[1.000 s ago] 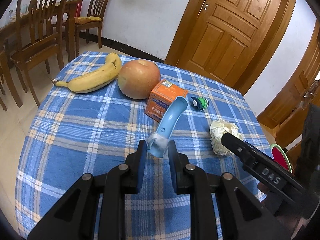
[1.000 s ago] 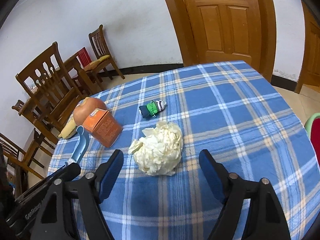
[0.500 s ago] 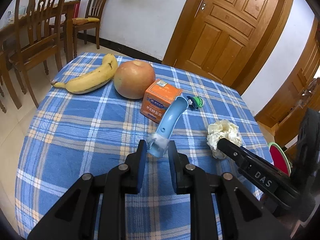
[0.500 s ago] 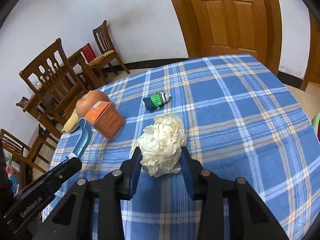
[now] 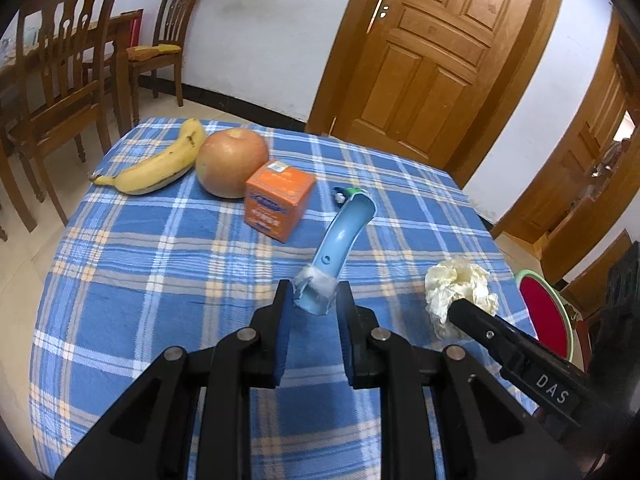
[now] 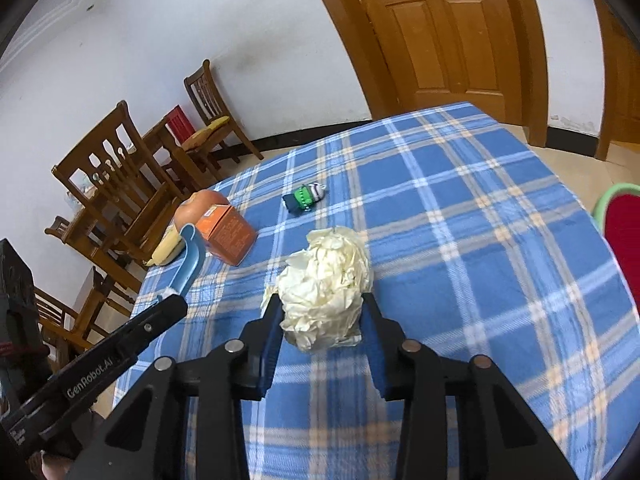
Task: Collect trash
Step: 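Carry the tissue and blue scoop over the red bucket with both tools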
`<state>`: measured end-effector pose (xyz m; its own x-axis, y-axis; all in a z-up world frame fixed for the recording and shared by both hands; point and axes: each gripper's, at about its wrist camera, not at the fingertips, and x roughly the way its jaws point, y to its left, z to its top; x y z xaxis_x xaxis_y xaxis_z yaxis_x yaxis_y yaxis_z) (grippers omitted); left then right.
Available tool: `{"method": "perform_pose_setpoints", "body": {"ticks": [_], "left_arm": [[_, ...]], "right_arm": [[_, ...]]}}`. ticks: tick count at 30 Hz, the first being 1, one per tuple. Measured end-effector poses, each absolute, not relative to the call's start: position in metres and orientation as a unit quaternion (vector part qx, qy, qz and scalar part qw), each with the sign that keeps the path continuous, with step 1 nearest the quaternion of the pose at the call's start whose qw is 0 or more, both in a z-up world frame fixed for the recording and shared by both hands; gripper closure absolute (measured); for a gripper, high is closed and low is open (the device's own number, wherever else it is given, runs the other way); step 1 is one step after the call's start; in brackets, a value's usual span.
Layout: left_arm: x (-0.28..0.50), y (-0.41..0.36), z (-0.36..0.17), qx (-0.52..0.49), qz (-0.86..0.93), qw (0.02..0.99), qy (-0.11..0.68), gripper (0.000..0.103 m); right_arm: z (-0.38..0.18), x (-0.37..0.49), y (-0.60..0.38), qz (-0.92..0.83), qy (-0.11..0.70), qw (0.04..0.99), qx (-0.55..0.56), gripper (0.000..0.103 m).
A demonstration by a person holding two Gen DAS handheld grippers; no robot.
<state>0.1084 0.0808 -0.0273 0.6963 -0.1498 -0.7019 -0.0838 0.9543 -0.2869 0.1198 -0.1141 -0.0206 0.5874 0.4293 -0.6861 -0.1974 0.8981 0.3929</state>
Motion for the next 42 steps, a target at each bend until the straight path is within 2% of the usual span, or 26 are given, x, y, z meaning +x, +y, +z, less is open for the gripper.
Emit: {"method": "perform_pose_setpoints", "body": {"ticks": [23,42], "left_arm": [[0.092,0.003,-0.005,-0.102,-0.093,0.911,0.388,0.082],[0.093,-0.073,0.007,-0.057,-0.162,0.901,0.397,0.082]], "right_arm": [[0.008,0.062,-0.209,0.113,0.360,0.906,0.194,0.062],[0.006,0.029,-0.291,0.042,0.329,0.912,0.242,0.061]]}}
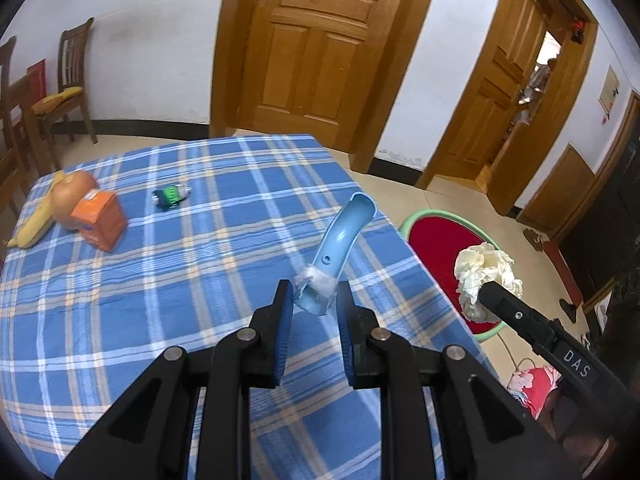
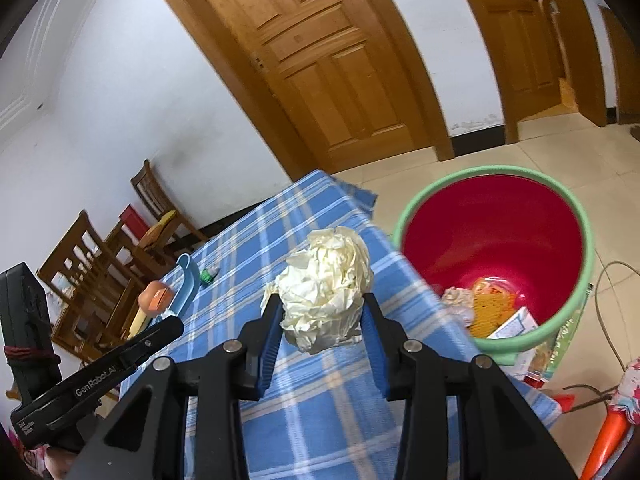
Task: Collect trash
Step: 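Carry the tissue and blue scoop over the red bucket with both tools, then open the right tool to drop the tissue while the left tool drops the scoop in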
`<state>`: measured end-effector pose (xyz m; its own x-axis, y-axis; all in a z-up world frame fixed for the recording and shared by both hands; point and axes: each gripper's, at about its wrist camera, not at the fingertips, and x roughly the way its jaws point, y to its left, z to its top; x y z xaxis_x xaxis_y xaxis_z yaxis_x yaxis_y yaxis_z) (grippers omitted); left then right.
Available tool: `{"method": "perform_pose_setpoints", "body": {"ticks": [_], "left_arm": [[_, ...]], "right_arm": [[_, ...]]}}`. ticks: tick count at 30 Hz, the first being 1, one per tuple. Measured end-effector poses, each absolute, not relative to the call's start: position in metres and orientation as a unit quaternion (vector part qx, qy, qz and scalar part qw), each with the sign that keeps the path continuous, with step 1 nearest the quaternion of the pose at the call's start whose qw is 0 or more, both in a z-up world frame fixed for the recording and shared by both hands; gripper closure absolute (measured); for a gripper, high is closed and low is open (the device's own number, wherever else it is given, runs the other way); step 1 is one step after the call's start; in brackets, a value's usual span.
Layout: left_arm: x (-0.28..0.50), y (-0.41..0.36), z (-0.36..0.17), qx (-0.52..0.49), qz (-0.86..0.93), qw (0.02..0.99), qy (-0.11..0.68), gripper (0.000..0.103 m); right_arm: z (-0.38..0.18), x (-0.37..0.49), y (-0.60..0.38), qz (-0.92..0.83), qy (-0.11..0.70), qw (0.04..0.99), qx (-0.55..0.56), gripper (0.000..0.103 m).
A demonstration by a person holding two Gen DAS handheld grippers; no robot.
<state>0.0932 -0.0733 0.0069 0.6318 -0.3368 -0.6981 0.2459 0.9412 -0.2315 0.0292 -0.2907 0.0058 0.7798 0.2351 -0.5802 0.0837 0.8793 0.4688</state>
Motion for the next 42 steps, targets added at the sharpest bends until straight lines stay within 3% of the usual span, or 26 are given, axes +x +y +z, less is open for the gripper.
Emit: {"method": "perform_pose_setpoints", "body": {"ticks": [25,35,38,42], "left_arm": [[0.126,-0.196,-0.010,0.014,-0.241,0.872,0.426,0.082],[0.132,-0.199,-0.014,0.023,-0.228,0.873,0.430,0.082],[0.131,-0.194,-0.014,0.032,-0.218,0.875,0.431,0.065],[0.130,-0.187,-0.022,0.041,-0.205,0.872,0.442,0.061]], "right_arm": [[-0.030,0.023,-0.376,-0.049,0.337,0.891,0.301,0.059],[-0.036,0.022,-0.392,-0.057,0.339,0.886,0.310,0.059],[-0.035,0.021,-0.391,-0.056,0.336,0.887,0.311,0.059],[-0.035,0.020,-0.389,-0.053,0.336,0.888,0.311,0.059]]}}
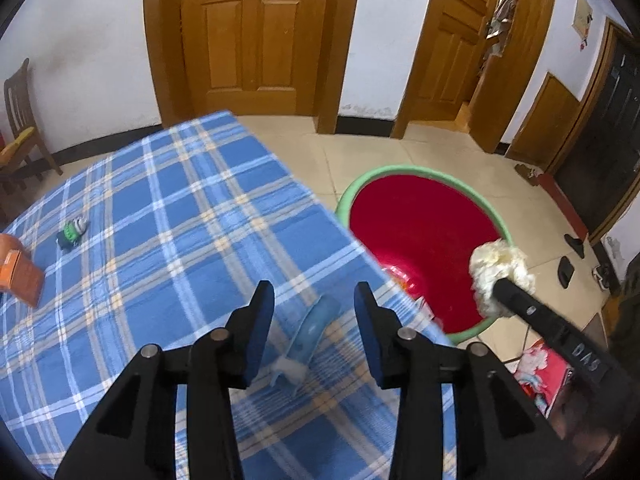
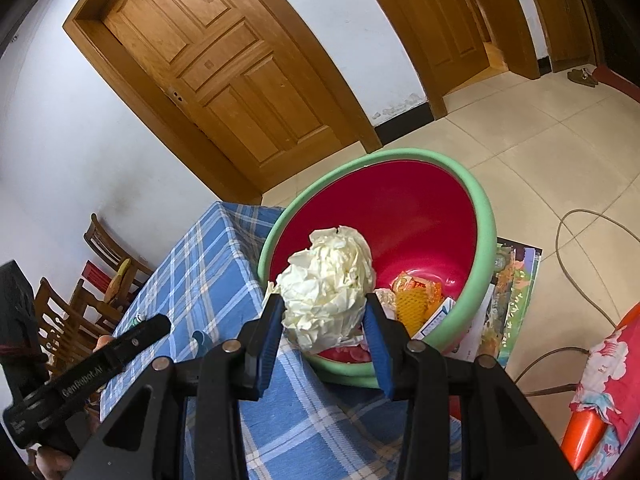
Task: Collect trash
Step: 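Open the right tool to drop the tissue while the left tool drops the scoop in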
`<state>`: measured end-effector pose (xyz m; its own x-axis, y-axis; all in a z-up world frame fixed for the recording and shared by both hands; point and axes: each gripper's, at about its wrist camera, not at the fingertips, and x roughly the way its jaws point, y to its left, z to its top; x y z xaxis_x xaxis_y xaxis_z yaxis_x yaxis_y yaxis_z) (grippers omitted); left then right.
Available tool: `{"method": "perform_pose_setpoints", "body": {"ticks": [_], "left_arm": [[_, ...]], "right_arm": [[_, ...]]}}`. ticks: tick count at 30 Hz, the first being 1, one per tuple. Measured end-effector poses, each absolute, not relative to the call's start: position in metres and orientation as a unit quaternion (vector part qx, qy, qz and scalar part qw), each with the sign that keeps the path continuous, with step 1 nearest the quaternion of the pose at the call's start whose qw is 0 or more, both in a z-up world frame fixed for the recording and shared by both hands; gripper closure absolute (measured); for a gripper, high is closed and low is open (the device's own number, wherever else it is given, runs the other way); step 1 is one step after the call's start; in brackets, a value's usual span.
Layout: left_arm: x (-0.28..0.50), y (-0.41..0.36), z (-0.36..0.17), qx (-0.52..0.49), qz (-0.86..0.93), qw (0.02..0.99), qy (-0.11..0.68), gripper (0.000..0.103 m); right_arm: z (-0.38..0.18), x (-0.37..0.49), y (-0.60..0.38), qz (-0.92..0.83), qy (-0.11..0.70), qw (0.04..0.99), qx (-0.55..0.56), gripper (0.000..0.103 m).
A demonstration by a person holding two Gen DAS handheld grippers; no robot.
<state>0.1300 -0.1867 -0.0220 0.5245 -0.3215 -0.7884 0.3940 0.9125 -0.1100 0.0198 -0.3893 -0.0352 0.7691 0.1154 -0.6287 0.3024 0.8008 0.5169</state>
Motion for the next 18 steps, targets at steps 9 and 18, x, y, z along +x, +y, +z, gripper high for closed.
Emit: {"method": "perform_pose_setpoints", "body": {"ticks": [9,18], "left_arm": [[0.126,-0.181,-0.055,0.063,-0.192,0.852,0.482,0.061],[0.119,-0.187,-0.071,0.096,-0.186,0.851,0.483,0.077]], "right_arm": [[-0.034,0.019,-0.386,-0.048,0.335,0.888,0.312,0.059],[-0.038,0.018,-0.391,-0.054,0.335,0.885,0.318,0.059]]}}
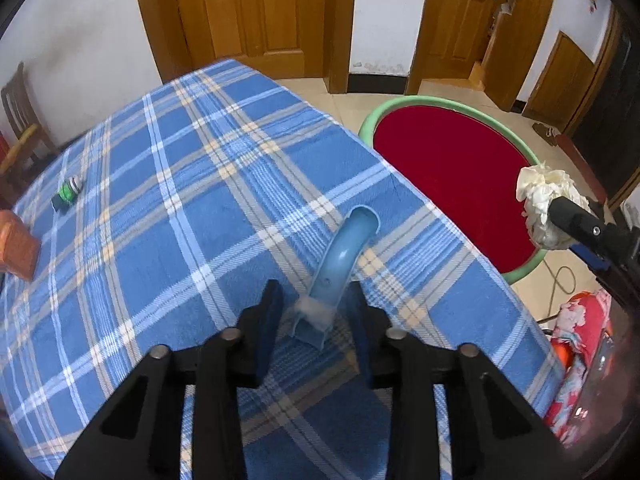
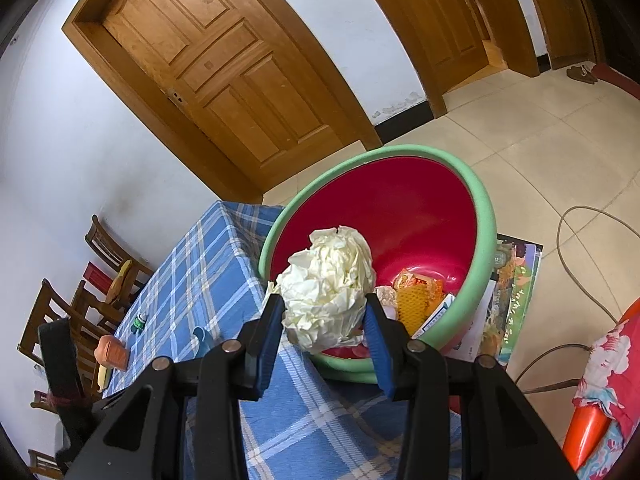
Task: Collect trash
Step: 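Open the right tool to drop the tissue while the left tool drops the scoop in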
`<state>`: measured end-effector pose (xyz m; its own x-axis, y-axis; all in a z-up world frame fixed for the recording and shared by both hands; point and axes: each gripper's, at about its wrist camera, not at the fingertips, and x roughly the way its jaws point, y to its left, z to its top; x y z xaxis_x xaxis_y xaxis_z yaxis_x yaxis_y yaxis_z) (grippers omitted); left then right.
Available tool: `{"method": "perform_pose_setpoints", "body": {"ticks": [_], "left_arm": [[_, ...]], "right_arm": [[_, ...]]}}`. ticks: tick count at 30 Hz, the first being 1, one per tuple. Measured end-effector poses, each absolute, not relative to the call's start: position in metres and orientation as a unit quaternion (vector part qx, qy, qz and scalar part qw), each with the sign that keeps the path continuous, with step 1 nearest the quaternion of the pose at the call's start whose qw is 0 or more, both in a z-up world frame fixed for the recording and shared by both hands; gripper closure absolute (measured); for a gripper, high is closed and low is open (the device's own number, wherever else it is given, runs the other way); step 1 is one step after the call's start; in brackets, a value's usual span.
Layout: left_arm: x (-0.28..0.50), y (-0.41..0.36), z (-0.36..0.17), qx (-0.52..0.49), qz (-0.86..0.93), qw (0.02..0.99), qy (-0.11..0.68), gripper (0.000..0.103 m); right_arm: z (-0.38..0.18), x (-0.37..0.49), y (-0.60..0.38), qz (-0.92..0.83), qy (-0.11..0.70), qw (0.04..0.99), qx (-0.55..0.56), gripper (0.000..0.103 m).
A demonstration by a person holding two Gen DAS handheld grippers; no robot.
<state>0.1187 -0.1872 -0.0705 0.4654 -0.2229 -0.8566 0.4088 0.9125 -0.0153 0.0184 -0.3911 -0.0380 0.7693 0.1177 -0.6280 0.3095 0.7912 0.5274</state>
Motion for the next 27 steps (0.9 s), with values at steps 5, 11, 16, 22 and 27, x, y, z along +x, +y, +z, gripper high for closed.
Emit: {"method": "perform_pose_setpoints", "body": {"ticks": [5,11,16,22,27], "left_arm": [[0.120,-0.189,-0.068,0.084,-0.196,0.849,0.483,0.084],[0.124,-0.202,-0.052,0.072,-0.218,0.854,0.468,0.084],[0.131,-0.224,-0.041,0.069,-0.242,0.852,0.458,0.084],[0.135,-0.255,-0.036,0.078,-0.270,0.847,0.451,0.084],[0.143,-0.273,-0.036,0.078,-0.281,0.845,0.448,0.084]], "right_arm": [[-0.042,0.018,-0.395,-0.055,0.337,0.883,0.324,0.059],[-0.043,0.018,-0.398,-0.058,0.337,0.881,0.326,0.058],[-0.047,0.017,-0.402,-0.065,0.338,0.879,0.330,0.058],[-0.049,0.016,-0.409,-0.076,0.338,0.877,0.333,0.053],[-0.049,0.014,-0.418,-0.087,0.330,0.875,0.342,0.040]]}}
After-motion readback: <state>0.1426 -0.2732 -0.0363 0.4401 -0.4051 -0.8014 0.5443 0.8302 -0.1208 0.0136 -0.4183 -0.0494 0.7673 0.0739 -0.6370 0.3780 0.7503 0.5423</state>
